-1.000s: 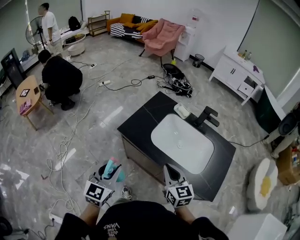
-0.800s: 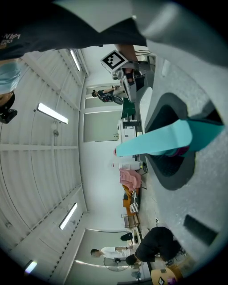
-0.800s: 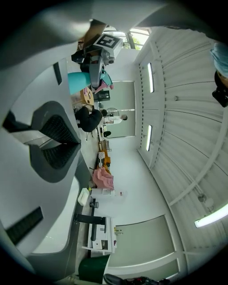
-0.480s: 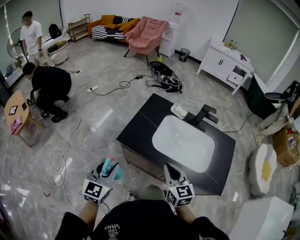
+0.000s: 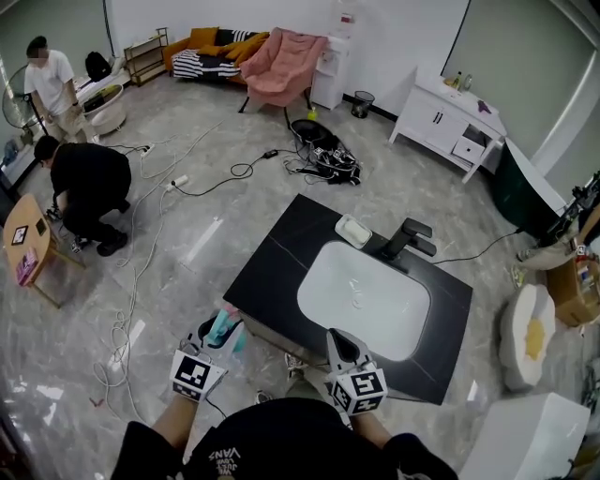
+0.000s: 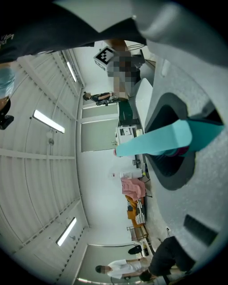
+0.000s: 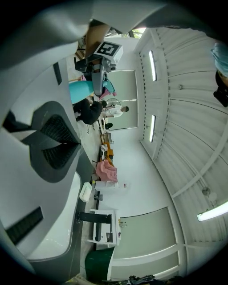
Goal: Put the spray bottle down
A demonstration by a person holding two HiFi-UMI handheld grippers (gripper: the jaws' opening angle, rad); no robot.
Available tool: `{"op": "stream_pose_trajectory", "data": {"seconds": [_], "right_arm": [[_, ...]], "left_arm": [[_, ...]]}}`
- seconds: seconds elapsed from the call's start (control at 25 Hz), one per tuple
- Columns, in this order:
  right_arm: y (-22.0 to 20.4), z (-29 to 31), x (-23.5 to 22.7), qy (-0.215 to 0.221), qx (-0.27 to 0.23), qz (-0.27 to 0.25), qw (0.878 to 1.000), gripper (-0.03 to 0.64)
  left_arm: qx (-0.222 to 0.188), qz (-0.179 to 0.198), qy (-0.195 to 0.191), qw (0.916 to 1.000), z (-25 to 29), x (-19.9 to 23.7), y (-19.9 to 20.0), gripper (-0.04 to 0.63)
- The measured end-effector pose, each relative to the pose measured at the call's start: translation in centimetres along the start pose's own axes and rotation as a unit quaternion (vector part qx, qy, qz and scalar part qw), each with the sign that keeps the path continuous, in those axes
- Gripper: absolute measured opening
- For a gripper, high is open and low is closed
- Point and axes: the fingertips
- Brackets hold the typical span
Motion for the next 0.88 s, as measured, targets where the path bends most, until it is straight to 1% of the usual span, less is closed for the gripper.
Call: {"op": "stream_pose_trajectory", "data": {"seconds": [0.2, 0.36, 0.48, 0.72, 0.88], "right_arm": [[1.9, 2.6, -2.7, 0.005, -0.001, 0.001, 1.000, 0.002], [3.3, 4.6, -5.2, 0.002, 0.004, 0.004, 1.000, 0.002], [4.2, 5.8, -6.5, 0.002, 0.007, 0.008, 1.000, 0.002], [4.2, 7.6, -9.6, -0.002, 0.024, 0.024, 0.999, 0.002], [4.5, 8.8, -11.9, -0.008, 0.029, 0.032, 0.999, 0.003]], "left_arm": [[-0.004, 0.019, -0.011, 0.9998, 5.9, 2.3, 1.3, 0.134], [-0.025, 0.019, -0.022, 0.9993, 11.2, 3.5, 2.4, 0.133], [-0.028, 0.018, -0.032, 0.9989, 14.9, 4.2, 2.8, 0.134], [-0.030, 0.037, -0.042, 0.9980, 21.6, 6.0, 3.7, 0.135], [-0.027, 0.050, -0.041, 0.9976, 25.6, 7.2, 3.6, 0.135]]}}
Point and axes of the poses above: the fingertips, and each gripper's own axes: z forward along the fingers, x to its left, y out of its top, and after that the axes turned 15 degrees about z, right-handed
